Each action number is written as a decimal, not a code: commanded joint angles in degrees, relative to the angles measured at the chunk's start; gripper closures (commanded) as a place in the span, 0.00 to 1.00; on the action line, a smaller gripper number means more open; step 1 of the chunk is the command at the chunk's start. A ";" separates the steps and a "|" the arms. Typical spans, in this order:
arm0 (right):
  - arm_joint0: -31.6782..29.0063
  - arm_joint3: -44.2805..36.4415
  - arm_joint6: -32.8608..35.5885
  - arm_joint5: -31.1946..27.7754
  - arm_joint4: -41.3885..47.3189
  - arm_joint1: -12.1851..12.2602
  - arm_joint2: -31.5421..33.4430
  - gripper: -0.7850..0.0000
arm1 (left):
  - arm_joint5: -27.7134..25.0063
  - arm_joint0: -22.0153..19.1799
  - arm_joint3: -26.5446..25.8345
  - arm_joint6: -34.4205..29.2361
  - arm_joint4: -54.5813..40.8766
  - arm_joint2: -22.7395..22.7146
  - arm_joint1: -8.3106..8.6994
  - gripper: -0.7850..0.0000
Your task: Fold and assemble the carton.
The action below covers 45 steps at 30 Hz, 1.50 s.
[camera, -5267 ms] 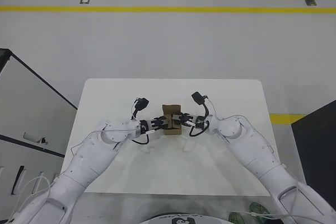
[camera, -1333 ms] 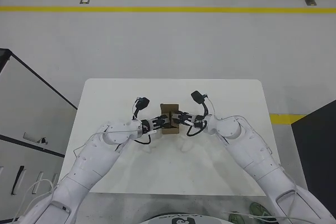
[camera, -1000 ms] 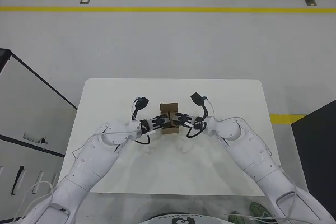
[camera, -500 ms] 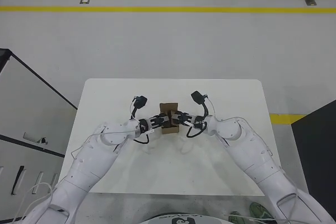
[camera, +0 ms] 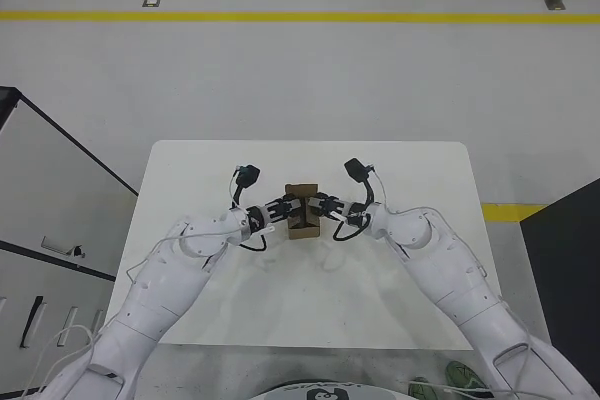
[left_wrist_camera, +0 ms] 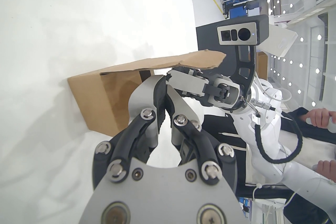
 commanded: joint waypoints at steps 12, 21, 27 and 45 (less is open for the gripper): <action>1.41 2.22 -0.39 0.79 0.70 -0.89 -1.26 1.00 | 3.83 -1.91 3.27 0.34 1.86 1.92 -0.87 1.00; 1.48 2.64 0.25 1.30 0.42 -1.15 -1.64 1.00 | 3.14 -1.23 3.03 -0.73 2.30 1.29 -0.76 1.00; 1.58 2.90 0.53 1.88 0.00 -1.30 -1.88 1.00 | 1.80 -0.41 2.10 -1.13 1.17 0.03 -0.58 1.00; 2.23 3.34 0.64 1.20 -0.33 -1.78 -2.06 1.00 | 1.06 1.05 0.89 -2.38 0.94 -1.68 -0.25 1.00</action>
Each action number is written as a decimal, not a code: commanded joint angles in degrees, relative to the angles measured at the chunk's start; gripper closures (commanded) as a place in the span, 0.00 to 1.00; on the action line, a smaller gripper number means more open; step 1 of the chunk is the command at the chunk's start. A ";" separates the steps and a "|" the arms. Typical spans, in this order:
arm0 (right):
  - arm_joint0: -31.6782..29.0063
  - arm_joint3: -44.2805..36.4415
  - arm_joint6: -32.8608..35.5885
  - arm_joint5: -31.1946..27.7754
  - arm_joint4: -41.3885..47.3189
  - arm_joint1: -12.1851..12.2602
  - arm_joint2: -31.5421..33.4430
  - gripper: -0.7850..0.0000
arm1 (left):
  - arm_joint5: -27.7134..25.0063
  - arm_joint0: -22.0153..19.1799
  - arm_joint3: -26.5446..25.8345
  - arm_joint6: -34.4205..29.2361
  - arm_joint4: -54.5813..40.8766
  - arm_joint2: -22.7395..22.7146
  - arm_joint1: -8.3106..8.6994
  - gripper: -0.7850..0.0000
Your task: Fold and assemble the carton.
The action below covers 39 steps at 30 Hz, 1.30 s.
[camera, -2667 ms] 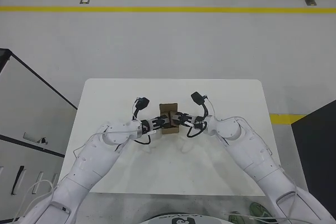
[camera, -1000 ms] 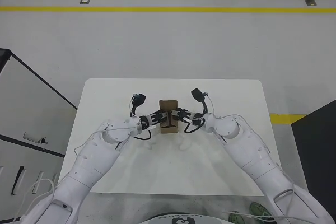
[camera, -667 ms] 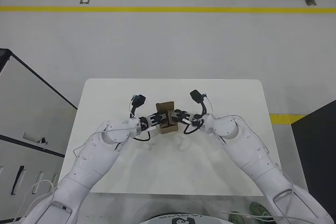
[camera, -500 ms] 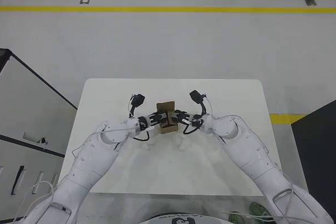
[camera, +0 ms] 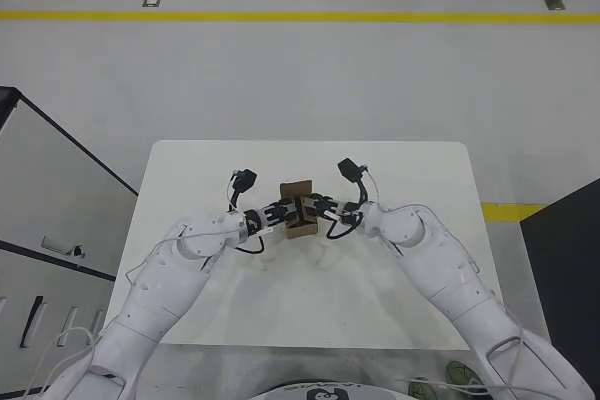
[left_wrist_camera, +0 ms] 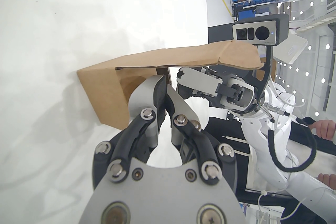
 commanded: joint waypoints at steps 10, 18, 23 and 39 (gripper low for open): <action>1.24 2.59 0.30 0.74 0.11 -0.80 -1.39 1.00 | 0.05 0.52 -0.39 0.02 0.04 -0.79 0.09 1.00; 0.60 1.31 -0.15 0.03 0.04 -0.68 -0.45 1.00 | -0.07 0.57 -0.48 -0.08 0.19 -0.89 0.07 1.00; 0.10 1.07 0.33 0.65 -0.29 -0.58 -0.13 1.00 | -0.07 0.51 -0.36 -0.37 0.27 -0.78 0.02 1.00; -2.13 -1.63 -0.32 -0.97 0.37 0.22 3.46 1.00 | -0.34 0.59 -0.14 -0.05 0.25 -1.29 -0.03 1.00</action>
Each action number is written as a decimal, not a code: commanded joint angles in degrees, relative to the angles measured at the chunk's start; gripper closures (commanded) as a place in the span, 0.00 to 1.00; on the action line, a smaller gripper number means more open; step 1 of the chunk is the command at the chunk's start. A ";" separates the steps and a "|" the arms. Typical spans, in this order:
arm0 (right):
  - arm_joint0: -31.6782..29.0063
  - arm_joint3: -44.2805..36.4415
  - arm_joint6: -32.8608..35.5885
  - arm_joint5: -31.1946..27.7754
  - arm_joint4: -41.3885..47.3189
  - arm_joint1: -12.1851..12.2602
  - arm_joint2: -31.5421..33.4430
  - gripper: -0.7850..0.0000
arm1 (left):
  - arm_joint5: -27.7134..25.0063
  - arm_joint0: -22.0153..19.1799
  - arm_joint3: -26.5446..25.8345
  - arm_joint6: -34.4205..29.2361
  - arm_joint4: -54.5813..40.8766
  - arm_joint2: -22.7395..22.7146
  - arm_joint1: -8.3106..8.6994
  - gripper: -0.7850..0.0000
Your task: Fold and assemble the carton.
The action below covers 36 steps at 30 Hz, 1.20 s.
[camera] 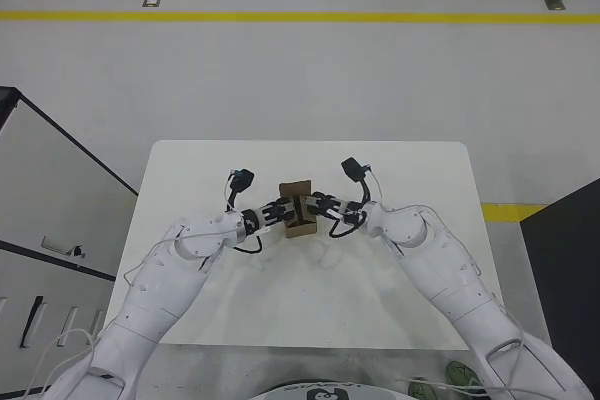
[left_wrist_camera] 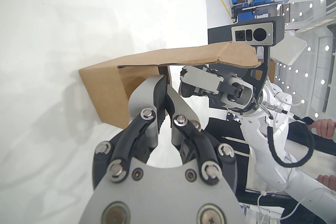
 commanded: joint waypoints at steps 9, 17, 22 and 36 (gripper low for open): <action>-2.92 -2.08 -1.25 1.28 -0.44 0.90 3.10 1.00 | -0.42 0.55 -0.35 0.15 0.01 -0.81 0.13 1.00; -1.74 0.90 -0.65 2.67 0.29 0.32 1.60 1.00 | -0.62 0.93 -0.75 0.19 0.12 -1.17 0.20 1.00; -0.97 2.31 0.22 2.89 0.88 0.01 0.90 1.00 | -0.49 1.12 -0.66 0.30 0.02 -1.43 0.22 1.00; -0.99 2.40 3.14 2.19 2.07 0.00 0.91 1.00 | -0.25 1.66 -1.36 1.02 0.04 -2.16 0.29 1.00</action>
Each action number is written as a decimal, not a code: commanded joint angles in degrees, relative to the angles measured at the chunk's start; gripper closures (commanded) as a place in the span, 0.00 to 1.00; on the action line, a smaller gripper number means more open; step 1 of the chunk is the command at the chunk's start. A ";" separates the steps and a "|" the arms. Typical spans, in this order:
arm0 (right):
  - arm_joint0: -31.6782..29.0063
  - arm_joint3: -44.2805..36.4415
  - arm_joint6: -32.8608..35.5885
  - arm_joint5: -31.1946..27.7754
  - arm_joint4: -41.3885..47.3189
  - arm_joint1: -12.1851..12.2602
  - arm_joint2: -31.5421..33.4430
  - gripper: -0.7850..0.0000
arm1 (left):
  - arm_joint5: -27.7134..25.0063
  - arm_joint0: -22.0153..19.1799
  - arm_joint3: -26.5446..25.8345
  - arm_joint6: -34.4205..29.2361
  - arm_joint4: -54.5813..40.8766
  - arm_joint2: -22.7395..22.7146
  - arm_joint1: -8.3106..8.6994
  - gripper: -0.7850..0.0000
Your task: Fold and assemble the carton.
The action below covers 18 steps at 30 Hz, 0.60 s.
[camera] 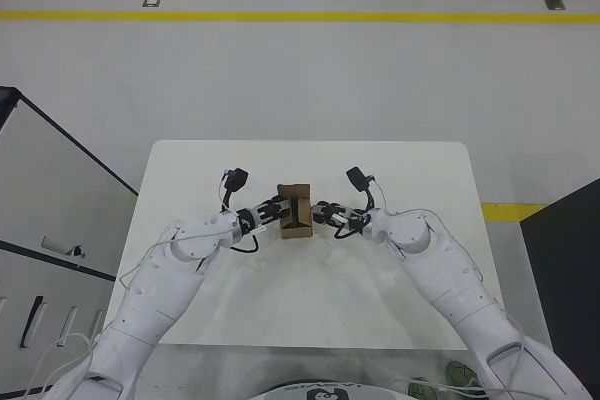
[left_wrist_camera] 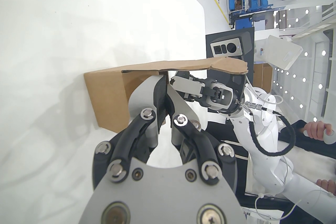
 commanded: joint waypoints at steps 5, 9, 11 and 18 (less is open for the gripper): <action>-1.32 -2.18 -0.46 -0.28 -0.39 0.73 2.36 1.00 | 0.08 1.22 -1.25 0.11 0.09 -1.38 0.34 1.00; -2.56 -4.09 -0.61 -1.29 -0.17 1.40 4.76 1.00 | 0.17 2.81 -3.06 -0.39 0.19 -2.94 0.78 1.00; -3.19 -5.07 -0.50 -1.83 0.21 1.74 6.08 1.00 | 0.33 3.76 -4.15 -1.30 -0.41 -3.67 1.00 1.00; -4.32 -6.63 0.94 -2.83 2.34 2.27 8.35 0.00 | 0.62 4.17 -5.26 -3.15 -0.87 -4.15 1.20 0.00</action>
